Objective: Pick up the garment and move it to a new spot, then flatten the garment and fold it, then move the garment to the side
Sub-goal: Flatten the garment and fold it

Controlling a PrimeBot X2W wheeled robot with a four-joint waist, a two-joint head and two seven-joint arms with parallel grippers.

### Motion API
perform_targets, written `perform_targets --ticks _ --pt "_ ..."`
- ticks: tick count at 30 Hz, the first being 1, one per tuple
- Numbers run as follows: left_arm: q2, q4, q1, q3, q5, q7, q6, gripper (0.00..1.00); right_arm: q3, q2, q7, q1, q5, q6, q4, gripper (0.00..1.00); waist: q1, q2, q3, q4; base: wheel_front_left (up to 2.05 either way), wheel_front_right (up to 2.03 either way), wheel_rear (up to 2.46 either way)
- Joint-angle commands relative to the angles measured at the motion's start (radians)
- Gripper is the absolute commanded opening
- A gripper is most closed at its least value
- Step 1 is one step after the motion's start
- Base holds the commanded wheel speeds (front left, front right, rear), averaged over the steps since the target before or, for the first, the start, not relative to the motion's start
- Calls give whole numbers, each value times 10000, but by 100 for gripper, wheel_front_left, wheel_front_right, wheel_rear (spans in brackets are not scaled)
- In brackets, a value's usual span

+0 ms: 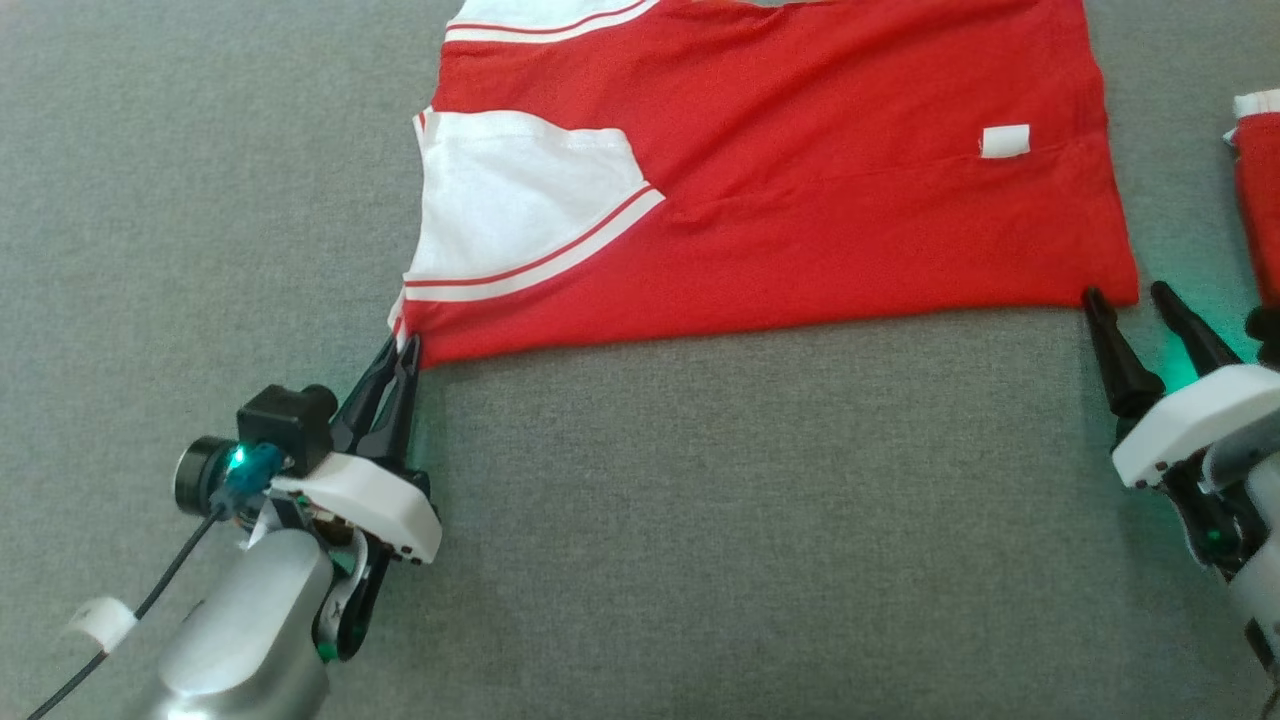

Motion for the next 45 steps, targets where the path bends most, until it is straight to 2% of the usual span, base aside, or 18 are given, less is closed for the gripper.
perform_targets --ticks 1,2,3,14,23,30,36,40,41,42,43,44,45 --pt "432 -260 -163 296 100 20 44 0 243 -220 92 -56 180 -7 -101 56 -1 0 3 36 0 0 0" --pt "431 -272 -169 274 104 32 40 0 390 -247 203 -83 290 -7 -85 15 -1 0 -9 51 0 0 0" --pt "432 -277 -165 254 106 39 36 0 529 -291 261 -103 382 -7 -96 0 -1 0 -33 59 0 0 0" --pt "601 -477 656 153 -5 -211 121 0 1563 -1189 97 572 1339 -7 -523 0 -1 0 -923 58 0 0 0" --pt "887 -1912 2889 -64 -291 -230 702 0 2370 -2368 -45 2132 1704 -7 -1319 0 -1 0 -1834 56 0 0 0" --pt "1220 -3039 4157 -248 -445 7 1062 0 2137 -2733 -189 3531 1812 -7 -1978 0 -1 0 -1924 51 0 0 0" --pt "1498 -3519 4416 -213 -399 117 1311 0 1541 -2632 -195 4319 1727 -7 -2342 0 -1 0 -1851 17 0 0 0" --pt "1566 -3600 4401 -281 -453 343 1284 0 1094 -2455 -48 4562 1572 -7 -2533 0 -1 0 -1770 -60 0 0 0" --pt "1570 -3605 4394 -298 -482 415 1277 0 985 -2406 12 4605 1512 -7 -2578 18 -1 0 -1748 -77 0 0 0" --pt "1573 -3626 4371 -296 -495 476 1321 31 808 -2317 181 4690 1381 -7 -2696 100 -1 0 -1711 -118 0 0 0" --pt "1565 -3616 4345 -290 -495 509 1360 92 702 -2270 260 4731 1332 -7 -2761 100 -1 0 -1691 -134 0 0 0" --pt "1539 -3610 4294 -257 -482 499 1428 100 578 -2232 299 4762 1289 -7 -2823 100 -1 0 -1662 -150 0 0 0" --pt "1499 -3622 4225 -217 -481 468 1475 100 452 -2201 306 4786 1228 -7 -2886 100 -1 0 -1626 -165 0 0 0"
